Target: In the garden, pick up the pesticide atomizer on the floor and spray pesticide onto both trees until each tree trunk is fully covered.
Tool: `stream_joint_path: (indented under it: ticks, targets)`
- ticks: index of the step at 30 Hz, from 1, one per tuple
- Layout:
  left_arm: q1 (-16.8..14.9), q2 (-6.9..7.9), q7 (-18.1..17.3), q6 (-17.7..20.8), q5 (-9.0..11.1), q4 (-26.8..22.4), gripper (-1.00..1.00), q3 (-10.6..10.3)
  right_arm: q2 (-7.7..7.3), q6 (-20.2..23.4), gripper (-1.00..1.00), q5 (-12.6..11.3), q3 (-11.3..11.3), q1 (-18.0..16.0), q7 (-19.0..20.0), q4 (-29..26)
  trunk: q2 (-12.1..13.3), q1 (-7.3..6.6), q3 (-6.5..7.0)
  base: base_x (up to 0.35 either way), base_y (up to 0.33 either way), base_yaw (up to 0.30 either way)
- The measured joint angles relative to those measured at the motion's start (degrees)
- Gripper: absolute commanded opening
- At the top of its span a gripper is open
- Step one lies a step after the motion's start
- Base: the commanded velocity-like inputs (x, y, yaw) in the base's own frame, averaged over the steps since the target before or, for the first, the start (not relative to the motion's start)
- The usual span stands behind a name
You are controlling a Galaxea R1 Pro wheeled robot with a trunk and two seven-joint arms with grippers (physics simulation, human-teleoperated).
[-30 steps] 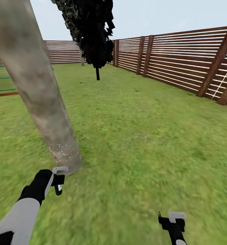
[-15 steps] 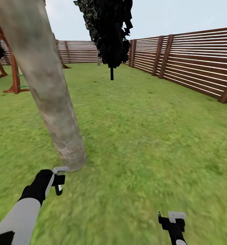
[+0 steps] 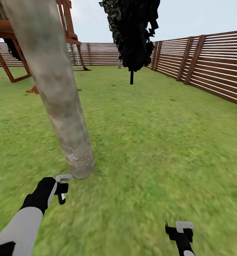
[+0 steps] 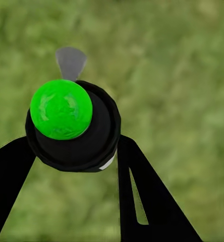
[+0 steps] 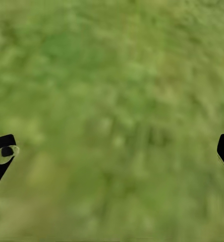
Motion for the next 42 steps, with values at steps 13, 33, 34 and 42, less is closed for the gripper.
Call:
stream_joint_path:
  ticks: [13, 33, 34, 42]
  targets:
    - [-0.4, -0.46, 0.1, 0.0, 0.3, -0.4, -1.00, 0.0, -0.08, 0.0, 1.00, 0.0, -0.1, 0.0, 0.0, 0.0, 0.0, 0.02, 0.00, 0.050, -0.272, 0.090]
    - [-8.1, -2.83, -0.1, 8.3, -0.4, -4.4, -1.00, -0.6, -0.36, 0.0, 1.00, 0.0, -0.1, 0.0, -0.1, 0.0, 0.0, 0.01, 0.00, 0.041, -0.095, 0.114]
    - [-8.1, -2.83, -0.1, 8.3, -0.4, -4.4, -1.00, -0.6, -0.36, 0.0, 1.00, 0.0, -0.1, 0.0, -0.1, 0.0, 0.0, 0.01, 0.00, 0.024, -0.267, 0.000]
    - [-7.9, -2.94, -0.1, 8.3, -0.6, -4.4, -1.00, -0.8, -0.35, 0.0, 1.00, 0.0, -0.1, 0.0, -0.1, 0.0, 0.0, 0.02, 0.00, 0.007, -0.274, 0.097]
